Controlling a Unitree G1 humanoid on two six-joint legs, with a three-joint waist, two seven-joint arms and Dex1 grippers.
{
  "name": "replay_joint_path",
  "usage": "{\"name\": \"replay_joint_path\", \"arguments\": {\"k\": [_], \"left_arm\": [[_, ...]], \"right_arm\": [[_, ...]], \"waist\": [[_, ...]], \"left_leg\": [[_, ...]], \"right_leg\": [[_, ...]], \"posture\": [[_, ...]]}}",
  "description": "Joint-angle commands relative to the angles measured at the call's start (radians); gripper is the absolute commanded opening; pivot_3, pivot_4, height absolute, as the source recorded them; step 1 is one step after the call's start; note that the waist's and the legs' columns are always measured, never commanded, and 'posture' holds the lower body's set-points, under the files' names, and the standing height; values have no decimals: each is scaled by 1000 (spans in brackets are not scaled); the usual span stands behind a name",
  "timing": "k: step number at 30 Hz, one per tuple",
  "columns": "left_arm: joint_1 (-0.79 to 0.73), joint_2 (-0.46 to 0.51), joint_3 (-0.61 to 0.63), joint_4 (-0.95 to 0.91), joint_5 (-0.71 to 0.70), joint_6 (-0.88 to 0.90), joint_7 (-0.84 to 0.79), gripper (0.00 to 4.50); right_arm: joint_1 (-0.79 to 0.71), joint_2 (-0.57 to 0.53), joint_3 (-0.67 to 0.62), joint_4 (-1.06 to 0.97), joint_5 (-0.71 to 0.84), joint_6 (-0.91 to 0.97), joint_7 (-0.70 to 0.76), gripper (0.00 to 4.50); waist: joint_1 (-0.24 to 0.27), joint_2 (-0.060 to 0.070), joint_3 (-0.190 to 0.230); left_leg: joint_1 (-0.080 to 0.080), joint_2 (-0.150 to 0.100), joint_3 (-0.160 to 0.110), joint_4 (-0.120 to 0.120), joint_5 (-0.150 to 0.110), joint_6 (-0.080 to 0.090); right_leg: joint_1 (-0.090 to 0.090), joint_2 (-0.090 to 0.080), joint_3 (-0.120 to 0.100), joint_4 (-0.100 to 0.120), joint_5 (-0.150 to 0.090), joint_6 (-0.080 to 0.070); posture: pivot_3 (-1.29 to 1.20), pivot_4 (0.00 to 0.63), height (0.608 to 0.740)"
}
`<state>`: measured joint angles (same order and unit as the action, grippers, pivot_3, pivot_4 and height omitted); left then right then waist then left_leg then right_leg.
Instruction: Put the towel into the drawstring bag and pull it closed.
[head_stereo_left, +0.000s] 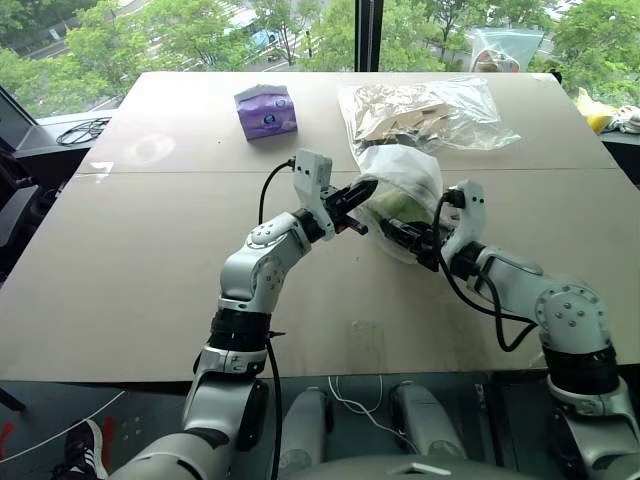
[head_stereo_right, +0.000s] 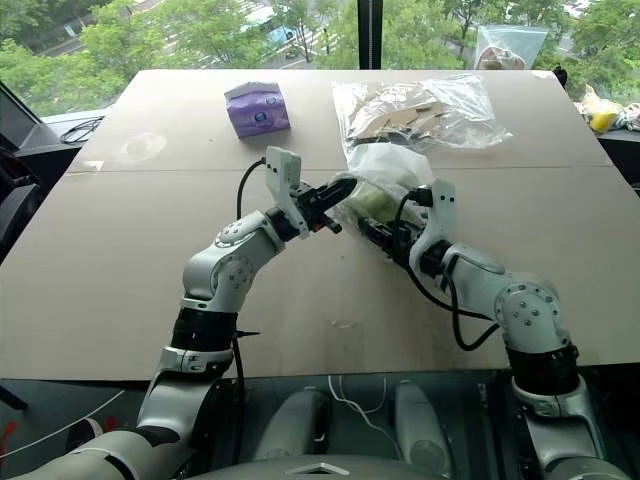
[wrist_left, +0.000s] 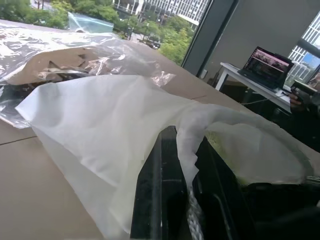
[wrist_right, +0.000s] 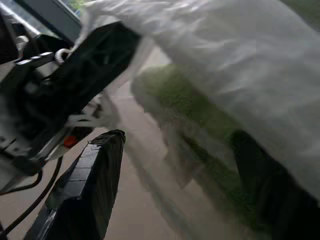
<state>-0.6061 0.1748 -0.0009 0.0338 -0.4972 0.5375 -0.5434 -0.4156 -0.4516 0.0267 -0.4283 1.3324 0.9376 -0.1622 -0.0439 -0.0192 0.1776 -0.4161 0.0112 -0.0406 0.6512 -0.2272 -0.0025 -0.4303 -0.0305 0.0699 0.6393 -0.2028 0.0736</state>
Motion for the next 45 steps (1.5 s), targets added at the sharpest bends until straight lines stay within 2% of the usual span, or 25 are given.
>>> {"name": "replay_joint_path", "arguments": {"k": [1, 5, 8, 10, 14, 17, 21, 24, 27, 32, 33, 34, 38, 39, 40, 45], "left_arm": [[-15, -14, 4, -17, 11, -30, 8, 0], [-11, -21, 6, -20, 17, -32, 17, 0], [-5, -20, 9, -24, 20, -30, 24, 0], [-3, -21, 11, -27, 22, -28, 26, 0], [1, -16, 17, -29, 23, -27, 27, 0], [-1, -13, 18, -23, 26, -29, 24, 0], [-8, -10, 23, -12, 31, -32, 20, 0], [-7, -8, 23, -10, 34, -33, 18, 0], [-5, -6, 24, -12, 37, -32, 19, 0], [-1, -1, 29, -17, 40, -27, 23, 0], [0, 0, 29, -19, 41, -26, 23, 0], [2, 1, 29, -21, 40, -24, 23, 0], [5, 3, 28, -23, 41, -20, 22, 0], [5, 3, 30, -23, 36, -15, 21, 0], [5, 3, 31, -23, 33, -11, 20, 0], [-4, -6, 56, -17, 12, -5, 23, 0]], "right_arm": [[-7, -50, 5, -175, 3, -19, 262, 3683], [43, 10, -64, -236, 67, -134, 401, 3683], [63, 90, -179, -173, 109, -252, 346, 3683], [78, 83, -228, -115, 47, -274, 286, 3683], [267, -187, -191, -133, -234, -227, 497, 3683], [349, -274, -164, -127, -347, -249, 576, 3683], [406, -333, -88, -99, -517, -286, 655, 3683], [370, -307, -4, -49, -662, -306, 623, 3683], [308, -218, 50, 36, -820, -378, 543, 3683], [270, -42, 26, 115, -936, -458, 432, 3683], [270, -23, 21, 123, -956, -467, 420, 3105], [273, -10, 18, 127, -968, -476, 420, 2833], [274, 25, -19, 135, -1003, -509, 408, 950], [271, 34, -35, 137, -1006, -519, 403, 366], [268, 41, -45, 139, -1009, -525, 402, 16], [194, 79, -97, 140, -1068, -589, 347, 16]], "waist": [[1, 0, 0], [2, -1, 0], [3, -1, 0], [4, -1, 0], [18, -1, 0], [11, -1, -1], [7, -1, 0], [5, -1, 0], [4, -1, 0], [8, -1, 0], [9, -1, 0], [11, -1, 0], [11, -1, 0], [11, -1, 0], [10, -1, 0], [2, -1, 0]], "left_leg": [[0, 0, 0, 0, 0, 0], [0, 1, -1, 0, 0, 0], [0, 1, 0, 1, 0, 0], [0, 0, 0, 1, 0, 0], [0, -1, 0, 1, 0, 0], [0, 0, 1, -1, 0, 0], [1, 0, 2, 0, 0, 0], [2, 0, 2, 2, 0, 0], [2, 0, 2, 2, 0, 0], [1, 0, 1, 1, 0, 0], [1, 0, 1, 1, 0, 0], [1, 0, 1, 1, 0, 0], [1, -1, 2, 1, 0, 0], [1, -1, 2, 1, 0, 0], [1, -1, 2, 1, 0, 0], [2, -1, 2, 1, 0, 0]], "right_leg": [[0, 0, 0, 0, 0, 0], [0, 1, -1, 0, 0, 0], [0, 1, 0, 0, 0, 1], [1, 1, 0, 0, 0, 1], [1, -1, 0, 0, 0, 0], [0, -1, 1, -1, 0, -1], [0, 0, 1, -1, -1, 1], [2, 0, 1, -1, -2, -2], [2, 0, 2, -1, -2, -2], [1, 0, 2, 0, 0, 1], [1, 0, 1, 0, 0, 0], [1, 0, 1, 0, 0, 0], [1, -1, 1, 0, 1, -1], [1, -1, 1, 0, 0, 0], [1, -1, 1, 0, 0, 0], [1, -1, 2, 1, 0, 1]], "posture": [[0, 150, 740], [0, 150, 740], [0, 150, 740], [0, 150, 740], [0, 150, 740], [0, 150, 740], [0, 150, 740], [0, 150, 740], [0, 150, 740], [0, 150, 740], [0, 150, 740], [0, 150, 740], [0, 150, 740], [0, 150, 740], [0, 150, 740], [0, 150, 740]]}}
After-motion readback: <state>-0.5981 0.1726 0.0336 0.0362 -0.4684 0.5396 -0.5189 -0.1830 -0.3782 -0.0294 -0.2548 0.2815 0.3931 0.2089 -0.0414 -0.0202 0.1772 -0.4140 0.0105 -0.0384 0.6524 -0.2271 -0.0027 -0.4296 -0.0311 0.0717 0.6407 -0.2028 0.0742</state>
